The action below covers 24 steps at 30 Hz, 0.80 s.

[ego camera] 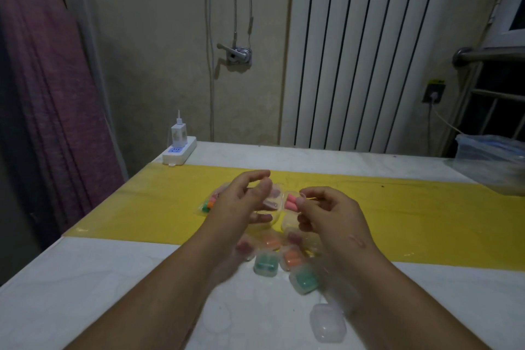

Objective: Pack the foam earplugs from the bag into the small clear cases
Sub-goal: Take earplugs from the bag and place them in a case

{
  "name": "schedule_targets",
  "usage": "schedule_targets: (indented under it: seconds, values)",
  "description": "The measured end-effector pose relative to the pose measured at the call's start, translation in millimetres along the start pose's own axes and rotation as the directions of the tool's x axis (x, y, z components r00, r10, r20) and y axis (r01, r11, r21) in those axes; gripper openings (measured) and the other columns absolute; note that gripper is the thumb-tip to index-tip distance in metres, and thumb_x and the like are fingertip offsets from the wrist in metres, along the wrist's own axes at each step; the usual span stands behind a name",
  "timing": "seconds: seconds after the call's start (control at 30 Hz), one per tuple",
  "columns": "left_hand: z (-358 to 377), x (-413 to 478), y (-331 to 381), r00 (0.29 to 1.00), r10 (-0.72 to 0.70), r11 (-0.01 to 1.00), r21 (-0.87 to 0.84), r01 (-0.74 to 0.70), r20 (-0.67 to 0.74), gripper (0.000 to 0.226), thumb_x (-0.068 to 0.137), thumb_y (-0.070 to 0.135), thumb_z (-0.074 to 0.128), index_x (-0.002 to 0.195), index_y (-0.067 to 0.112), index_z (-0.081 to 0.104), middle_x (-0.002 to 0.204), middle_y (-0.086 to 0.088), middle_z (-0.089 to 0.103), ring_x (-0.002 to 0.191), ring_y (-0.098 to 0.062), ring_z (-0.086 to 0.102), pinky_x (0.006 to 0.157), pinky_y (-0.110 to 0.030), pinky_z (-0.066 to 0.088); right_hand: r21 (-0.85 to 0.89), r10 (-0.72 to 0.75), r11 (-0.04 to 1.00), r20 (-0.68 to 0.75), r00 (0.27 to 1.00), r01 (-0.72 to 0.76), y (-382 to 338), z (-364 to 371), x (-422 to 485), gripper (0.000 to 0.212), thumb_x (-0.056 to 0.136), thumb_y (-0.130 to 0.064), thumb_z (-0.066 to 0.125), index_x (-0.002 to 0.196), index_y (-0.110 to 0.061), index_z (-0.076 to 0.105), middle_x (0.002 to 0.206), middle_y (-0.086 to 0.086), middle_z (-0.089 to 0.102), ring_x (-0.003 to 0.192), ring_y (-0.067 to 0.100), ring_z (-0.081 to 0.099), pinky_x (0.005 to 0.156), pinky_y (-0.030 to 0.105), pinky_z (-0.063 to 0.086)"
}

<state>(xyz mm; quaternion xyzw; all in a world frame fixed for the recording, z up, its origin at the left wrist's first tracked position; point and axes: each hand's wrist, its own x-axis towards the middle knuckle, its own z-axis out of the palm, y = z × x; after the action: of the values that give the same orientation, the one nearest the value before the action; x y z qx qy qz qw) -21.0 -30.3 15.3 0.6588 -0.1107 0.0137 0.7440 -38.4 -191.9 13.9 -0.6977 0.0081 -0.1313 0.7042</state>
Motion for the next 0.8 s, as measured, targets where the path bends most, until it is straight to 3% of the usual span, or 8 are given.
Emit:
schedule_targets:
  seconds: [0.13,0.27,0.33,0.47,0.53,0.63,0.73,0.8]
  values:
    - [-1.3,4.1,-0.3,0.998,-0.043,0.996,-0.083,0.040,-0.041,0.025,0.101,0.013,0.046,0.103,0.003,0.068,0.097,-0.014,0.071,0.083,-0.024,0.067,0.079,-0.041,0.056,-0.040,-0.055,0.998,-0.032,0.998,0.053,0.7,-4.8,2.4,0.012,0.083,-0.014,0.075,0.094,-0.012,0.069,0.068,0.004,0.069,0.056,0.012,0.061,0.061,0.031,0.056]
    - [-3.0,2.6,-6.7,0.999,-0.019,1.000,-0.013,0.020,0.033,0.020,0.093,-0.003,0.055,0.099,0.006,0.072,0.103,-0.015,0.073,0.090,-0.027,0.068,0.081,-0.037,0.057,-0.057,-0.034,0.998,-0.004,0.999,0.033,0.6,-0.1,-3.0,0.014,0.083,-0.012,0.075,0.095,-0.011,0.068,0.068,0.004,0.066,0.052,0.010,0.056,0.050,0.023,0.050]
    - [-2.3,1.0,-6.6,0.998,-0.005,1.000,0.015,0.004,0.064,0.020,0.090,-0.003,0.061,0.102,0.009,0.072,0.102,-0.010,0.074,0.091,-0.022,0.070,0.077,-0.031,0.057,-0.045,-0.010,0.999,0.023,1.000,0.011,-0.5,1.6,-5.3,0.016,0.083,-0.009,0.074,0.097,-0.009,0.067,0.066,0.004,0.064,0.049,0.010,0.055,0.047,0.023,0.049]
    - [-1.1,-1.8,-4.6,0.994,-0.029,1.000,0.005,0.029,0.106,0.027,0.087,0.002,0.067,0.112,0.012,0.066,0.096,-0.010,0.075,0.090,-0.023,0.072,0.076,-0.031,0.059,0.053,0.022,0.998,0.064,0.998,-0.026,-2.5,3.1,-6.7,0.018,0.081,-0.007,0.077,0.096,-0.008,0.066,0.062,0.006,0.061,0.050,0.018,0.054,0.055,0.036,0.052]
    - [-1.1,-2.0,-3.8,0.994,-0.028,0.999,-0.018,0.030,0.102,0.025,0.088,0.001,0.066,0.112,0.009,0.066,0.089,-0.010,0.075,0.084,-0.024,0.072,0.076,-0.032,0.060,0.100,0.036,0.994,0.069,0.997,-0.042,-3.6,3.8,-6.4,0.008,0.088,-0.007,0.068,0.096,-0.009,0.069,0.065,0.009,0.062,0.054,0.017,0.056,0.059,0.037,0.053]
    - [-0.7,-0.9,-4.3,0.997,-0.014,1.000,-0.021,0.016,0.077,0.022,0.087,0.000,0.067,0.108,0.007,0.067,0.083,-0.007,0.074,0.077,-0.021,0.070,0.071,-0.029,0.059,0.170,0.086,0.981,0.078,0.993,-0.098,-2.8,3.2,-4.1,0.019,0.098,-0.012,0.052,0.097,-0.006,0.070,0.073,0.014,0.064,0.059,0.019,0.056,0.059,0.036,0.050]
    - [-0.2,0.1,-5.5,0.997,0.004,1.000,-0.007,-0.003,0.075,0.021,0.086,0.000,0.068,0.105,0.008,0.068,0.085,-0.010,0.073,0.077,-0.021,0.069,0.068,-0.028,0.057,0.130,0.069,0.988,0.117,0.991,-0.084,-1.6,2.8,-4.3,0.025,0.096,-0.025,0.058,0.094,-0.005,0.072,0.078,0.012,0.067,0.064,0.019,0.056,0.060,0.035,0.050]
    - [-0.6,0.2,-6.0,0.997,0.012,1.000,0.005,-0.012,0.081,0.022,0.084,0.003,0.071,0.105,0.009,0.068,0.087,-0.009,0.073,0.078,-0.021,0.070,0.068,-0.028,0.056,0.099,0.040,0.994,0.135,0.990,-0.054,-1.9,2.6,-6.8,0.018,0.089,-0.024,0.067,0.091,-0.007,0.073,0.077,0.008,0.070,0.066,0.017,0.057,0.061,0.032,0.051]
